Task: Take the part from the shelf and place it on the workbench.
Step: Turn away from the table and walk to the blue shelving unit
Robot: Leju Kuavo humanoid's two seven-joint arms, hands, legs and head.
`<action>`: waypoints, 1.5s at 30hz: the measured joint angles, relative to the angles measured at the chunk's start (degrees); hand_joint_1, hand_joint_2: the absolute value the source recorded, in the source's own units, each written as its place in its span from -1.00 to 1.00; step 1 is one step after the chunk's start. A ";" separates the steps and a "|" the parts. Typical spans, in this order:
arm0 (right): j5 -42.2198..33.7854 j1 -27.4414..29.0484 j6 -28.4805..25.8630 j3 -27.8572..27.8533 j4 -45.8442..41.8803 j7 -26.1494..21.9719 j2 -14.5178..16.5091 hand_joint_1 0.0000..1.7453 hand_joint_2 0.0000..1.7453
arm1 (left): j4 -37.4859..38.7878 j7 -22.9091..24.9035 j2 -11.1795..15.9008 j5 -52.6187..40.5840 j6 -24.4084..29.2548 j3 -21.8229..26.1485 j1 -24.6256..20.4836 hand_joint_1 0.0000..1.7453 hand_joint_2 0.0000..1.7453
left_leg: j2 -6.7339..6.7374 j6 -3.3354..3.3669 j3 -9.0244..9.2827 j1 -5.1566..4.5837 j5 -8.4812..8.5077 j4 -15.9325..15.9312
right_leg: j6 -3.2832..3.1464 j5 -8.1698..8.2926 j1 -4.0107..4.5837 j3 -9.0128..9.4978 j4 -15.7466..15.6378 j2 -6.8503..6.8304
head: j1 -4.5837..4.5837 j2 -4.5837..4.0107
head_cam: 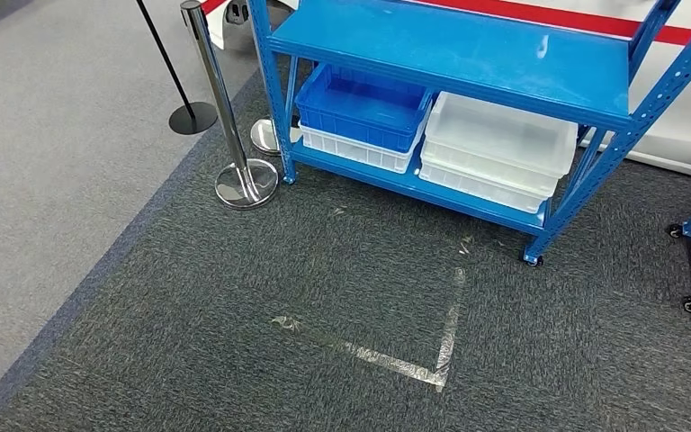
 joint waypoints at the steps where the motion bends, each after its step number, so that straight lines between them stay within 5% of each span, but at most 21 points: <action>1: -0.04 0.01 0.01 0.00 0.00 0.00 0.01 -1.00 -1.00 | 0.00 0.09 0.01 -0.07 0.00 0.00 -0.01 -1.00 -1.00 | 0.42 -0.28 -0.49 0.03 -0.77 1.24 | -0.28 0.03 -0.07 0.11 -0.16 -0.10 | -0.09 0.00; 4: -0.22 0.02 0.27 0.00 0.02 0.00 0.02 -1.00 -1.00 | 0.00 0.34 0.02 -0.37 0.01 -0.02 -0.27 -1.00 -1.00 | 1.67 -1.02 -4.92 0.19 -5.22 10.84 | -0.95 -0.26 0.00 0.50 -0.29 -0.77 | -0.30 0.00; 6: -0.38 0.08 0.65 0.00 0.06 0.01 0.00 -1.00 -1.00 | 0.00 0.41 0.03 -0.46 0.01 -0.02 -0.49 -1.00 -1.00 | 1.89 -1.16 -7.22 0.26 -5.92 15.25 | -1.15 -0.59 0.15 0.87 -0.28 -1.27 | -0.27 0.00; 7: -0.47 0.09 0.82 0.00 0.08 0.02 -0.01 -1.00 -1.00 | 0.00 0.43 0.04 -0.47 -0.01 -0.03 -0.51 -1.00 -1.00 | 1.94 -1.07 -6.89 0.27 -4.62 14.36 | -1.18 -0.78 0.21 1.13 -0.27 -1.38 | -0.28 0.00; 10: -0.77 0.05 1.28 0.00 0.08 0.09 0.02 -1.00 -1.00 | 0.00 0.66 0.08 -0.39 -0.21 -0.07 -0.28 -1.00 -1.00 | 2.23 -0.30 -2.38 0.05 0.91 4.24 | -0.96 -1.43 0.37 2.01 -0.27 -1.45 | -0.24 0.00; 12: -0.95 -0.02 1.69 0.00 0.08 0.18 0.04 -1.00 -1.00 | 0.00 0.97 0.10 -0.36 -0.43 -0.10 -0.17 -1.00 -1.00 | 2.45 0.26 -0.58 -0.37 1.19 0.36 | -0.52 -1.66 0.44 2.04 -0.31 -1.54 | -0.17 0.00; 16: -1.20 -0.07 2.33 0.00 0.07 0.44 0.06 -1.00 -1.00 | -0.02 1.31 0.06 -0.37 -0.73 -0.14 -0.15 -1.00 -1.00 | 2.09 1.20 0.57 -0.26 0.97 -1.43 | 0.54 -2.37 0.41 1.73 0.42 -1.66 | -0.05 0.00; 20: -1.26 0.02 2.34 0.00 0.05 0.86 0.05 -1.00 -1.00 | -0.02 1.43 0.01 -0.31 -0.90 -0.15 -0.14 -1.00 -1.00 | 2.10 2.11 2.02 0.11 0.50 -2.24 | 1.18 -6.83 0.20 -5.43 13.00 -1.00 | 0.21 0.00; 22: -1.28 0.08 2.34 0.00 0.06 0.95 0.04 -1.00 -1.00 | -0.02 1.43 0.01 -0.31 -0.90 -0.16 -0.11 -1.00 -1.00 | 1.91 2.12 2.72 0.16 -0.14 -2.18 | 1.39 -5.63 0.06 -7.68 15.17 -1.00 | 0.22 0.00; 24: -1.29 0.08 2.38 0.00 0.07 0.97 0.02 -1.00 -1.00 | -0.02 1.43 -0.01 -0.29 -0.93 -0.17 -0.07 -1.00 -1.00 | 1.60 1.74 3.91 0.33 -1.06 -2.07 | 1.53 -0.88 -0.17 -5.75 9.24 -0.99 | 0.23 0.00; 26: -1.34 0.06 2.49 0.00 0.07 0.97 0.03 -1.00 -1.00 | -0.02 1.44 0.02 -0.21 -1.01 -0.17 -0.02 -1.00 -1.00 | 1.37 1.03 4.60 0.28 -2.21 -1.76 | 1.44 1.80 -0.25 -2.78 2.68 -0.81 | 0.38 0.00; 32: -1.45 0.19 2.95 0.00 0.04 0.97 0.04 -1.00 -1.00 | 0.00 1.51 0.07 -0.14 -1.04 -0.18 -0.07 -1.00 -1.00 | 1.51 -0.54 4.27 0.26 -4.42 0.15 | -0.58 0.34 -0.14 -0.74 0.20 -0.62 | -0.23 0.00; 36: -1.64 0.13 3.10 0.00 0.05 0.96 0.04 -1.00 -1.00 | 0.00 1.42 0.08 -0.34 -0.92 -0.20 -0.35 -1.00 -1.00 | 1.94 -1.12 -4.04 0.36 -8.25 13.96 | -1.31 -1.04 0.07 0.93 0.05 -0.97 | -0.58 0.00; 38: -1.70 0.19 3.10 0.00 0.07 0.96 0.03 -1.00 -1.00 | 0.00 1.38 0.10 -0.40 -0.87 -0.20 -0.49 -1.00 -1.00 | 1.95 -0.76 -5.90 0.32 -5.68 14.73 | -1.39 -1.97 0.32 2.21 0.04 -0.92 | -0.58 0.00; 41: -1.79 0.17 3.10 0.00 0.06 0.97 0.07 -1.00 -1.00 | 0.01 1.36 0.17 -0.37 -0.87 -0.20 -0.30 -1.00 -1.00 | 2.05 0.62 -3.37 -0.23 1.77 5.51 | -1.26 -3.44 0.52 4.06 -0.20 -0.66 | -0.37 0.00; 42: -1.80 0.13 3.10 0.00 0.05 0.97 0.09 -1.00 -1.00 | 0.01 1.37 0.21 -0.35 -0.87 -0.21 -0.23 -1.00 -1.00 | 2.13 1.09 -2.42 -0.56 2.52 3.07 | -1.05 -3.72 0.47 4.27 -0.38 -0.63 | -0.25 0.00; 45: -1.86 0.06 3.08 0.03 0.03 0.97 0.20 -1.00 -1.00 | 0.02 1.32 0.25 -0.33 -0.87 -0.23 -0.17 -1.00 -1.00 | 2.15 1.86 -0.66 -1.07 1.36 -0.57 | -0.24 -3.62 0.34 4.92 -0.82 -0.92 | -0.21 0.00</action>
